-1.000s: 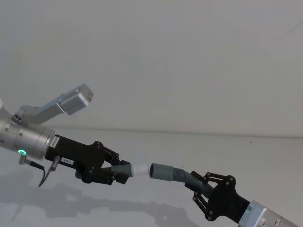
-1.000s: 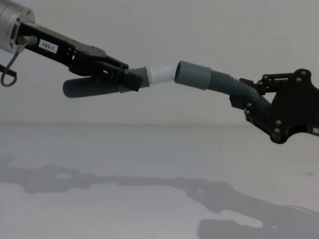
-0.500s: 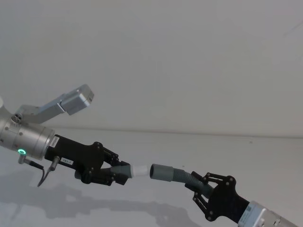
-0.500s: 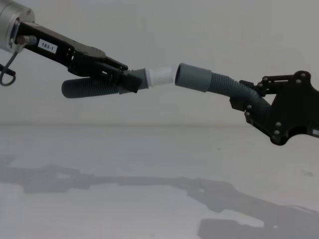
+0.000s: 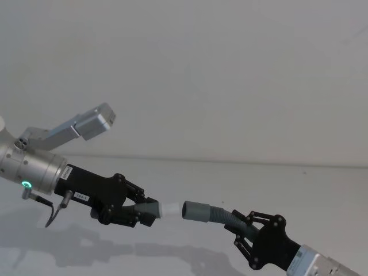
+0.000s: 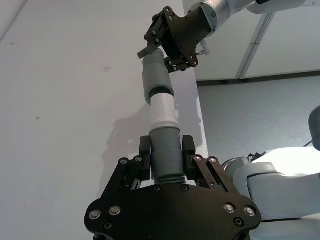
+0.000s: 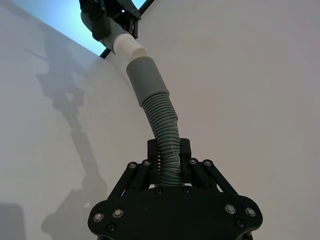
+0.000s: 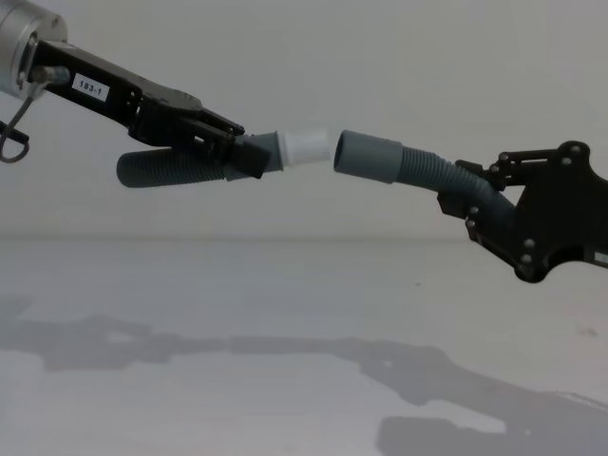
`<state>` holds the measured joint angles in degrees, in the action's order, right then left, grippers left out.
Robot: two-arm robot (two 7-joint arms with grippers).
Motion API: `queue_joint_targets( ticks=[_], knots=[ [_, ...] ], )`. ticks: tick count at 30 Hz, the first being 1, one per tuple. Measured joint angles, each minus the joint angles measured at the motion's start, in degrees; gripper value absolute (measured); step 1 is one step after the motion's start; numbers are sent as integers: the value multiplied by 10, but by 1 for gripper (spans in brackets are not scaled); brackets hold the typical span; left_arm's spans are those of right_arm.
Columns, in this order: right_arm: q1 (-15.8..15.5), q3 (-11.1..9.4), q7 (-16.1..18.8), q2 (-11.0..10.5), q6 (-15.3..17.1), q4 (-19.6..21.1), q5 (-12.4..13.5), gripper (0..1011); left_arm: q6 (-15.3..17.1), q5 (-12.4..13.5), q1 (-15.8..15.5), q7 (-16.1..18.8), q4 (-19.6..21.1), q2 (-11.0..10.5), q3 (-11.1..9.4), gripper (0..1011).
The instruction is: Use both hands to pick up one end of the pipe from the table, align the ends, and insert them.
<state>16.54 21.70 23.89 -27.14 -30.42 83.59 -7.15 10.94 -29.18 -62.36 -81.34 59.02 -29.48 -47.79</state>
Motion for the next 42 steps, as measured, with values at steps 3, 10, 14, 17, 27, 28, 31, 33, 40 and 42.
queue_joint_targets(
  ticks=[3, 10, 14, 17, 27, 28, 31, 33, 40, 42],
  knots=[
    [1, 1, -1, 0, 0, -1, -1, 216, 1, 0, -1, 0, 0, 0, -2, 339],
    [2, 2, -2, -1, -2, -3, -3, 216, 1, -2, -4, 0, -1, 1, -7, 340],
    [2, 2, -2, -1, -3, -3, -3, 216, 1, -2, -6, -1, -6, 3, -10, 340],
    [2, 2, -2, 0, -3, -3, -3, 216, 1, -3, -8, -1, -7, 4, -11, 340],
    [2, 0, 1, 1, -5, -4, 2, 216, 0, -5, -12, -1, -15, 7, -18, 340],
    [2, 0, 1, 1, -5, -4, 2, 216, 0, -5, -12, -1, -15, 8, -18, 340],
    [2, 0, 1, 1, -8, -5, 3, 216, 0, -5, -14, -1, -17, 8, -20, 340],
    [2, 0, 1, 1, -9, -5, 3, 216, 0, -6, -15, -1, -18, 9, -22, 340],
    [2, 0, 1, 2, -19, -7, 2, 216, -2, -6, -20, 1, -22, 12, -25, 340],
    [2, 0, 0, 3, -22, -8, 1, 216, -3, -6, -22, 2, -24, 13, -26, 339]
  ],
)
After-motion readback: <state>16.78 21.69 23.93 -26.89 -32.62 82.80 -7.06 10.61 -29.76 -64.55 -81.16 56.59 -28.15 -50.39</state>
